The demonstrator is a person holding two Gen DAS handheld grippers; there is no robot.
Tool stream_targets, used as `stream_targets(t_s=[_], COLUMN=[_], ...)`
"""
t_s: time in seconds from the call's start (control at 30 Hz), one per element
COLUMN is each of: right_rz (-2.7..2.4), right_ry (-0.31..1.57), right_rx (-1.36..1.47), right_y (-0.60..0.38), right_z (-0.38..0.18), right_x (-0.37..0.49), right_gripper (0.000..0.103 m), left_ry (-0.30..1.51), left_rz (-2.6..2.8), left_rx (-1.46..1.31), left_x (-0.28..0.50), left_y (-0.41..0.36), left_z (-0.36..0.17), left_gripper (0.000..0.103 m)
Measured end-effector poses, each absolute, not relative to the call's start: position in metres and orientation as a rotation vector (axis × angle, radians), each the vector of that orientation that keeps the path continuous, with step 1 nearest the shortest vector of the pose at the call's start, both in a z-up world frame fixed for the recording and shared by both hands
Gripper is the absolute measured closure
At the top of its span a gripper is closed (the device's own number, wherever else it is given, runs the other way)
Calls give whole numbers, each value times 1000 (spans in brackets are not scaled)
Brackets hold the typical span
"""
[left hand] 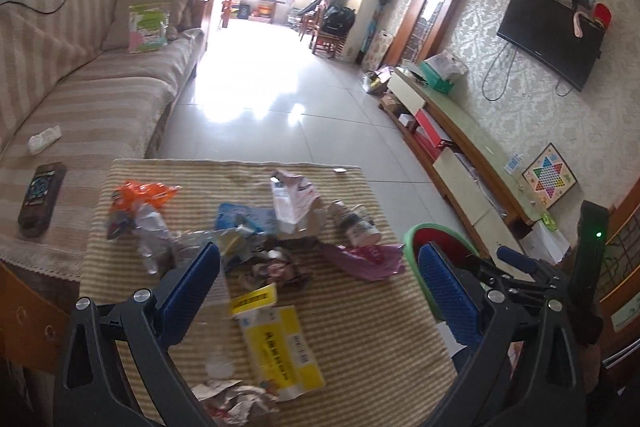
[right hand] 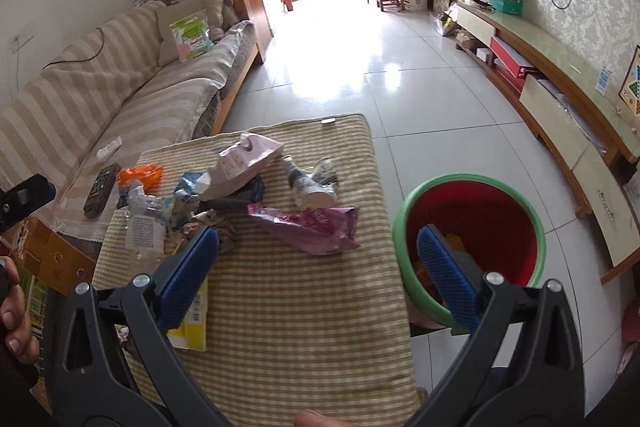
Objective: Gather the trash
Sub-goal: 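Move both tools back over the table, then grasp the crumpled foil with the left tool while the right tool grasps the yellow medicine box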
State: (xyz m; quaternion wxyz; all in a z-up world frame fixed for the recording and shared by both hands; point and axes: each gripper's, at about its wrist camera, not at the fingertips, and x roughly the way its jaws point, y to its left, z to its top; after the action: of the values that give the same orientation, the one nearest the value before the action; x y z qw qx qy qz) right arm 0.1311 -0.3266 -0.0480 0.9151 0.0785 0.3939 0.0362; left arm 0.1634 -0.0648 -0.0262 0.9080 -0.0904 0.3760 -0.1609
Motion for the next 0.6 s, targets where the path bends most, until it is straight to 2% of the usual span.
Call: stream_targets(t_s=[0.3,0.6], right_rz=[137,138], right_ry=[777,909], right_rx=[24,2], right_y=[-261,-248], right_z=[-51,-85], right_x=[122,135], right_gripper=[5,5], left_ry=[874,1111], left_rz=[-234,-287], left_rx=[-155,-68], left_x=[133,113], left_y=[-8,-23], left_z=[-77,-163], left_gripper=[8,8])
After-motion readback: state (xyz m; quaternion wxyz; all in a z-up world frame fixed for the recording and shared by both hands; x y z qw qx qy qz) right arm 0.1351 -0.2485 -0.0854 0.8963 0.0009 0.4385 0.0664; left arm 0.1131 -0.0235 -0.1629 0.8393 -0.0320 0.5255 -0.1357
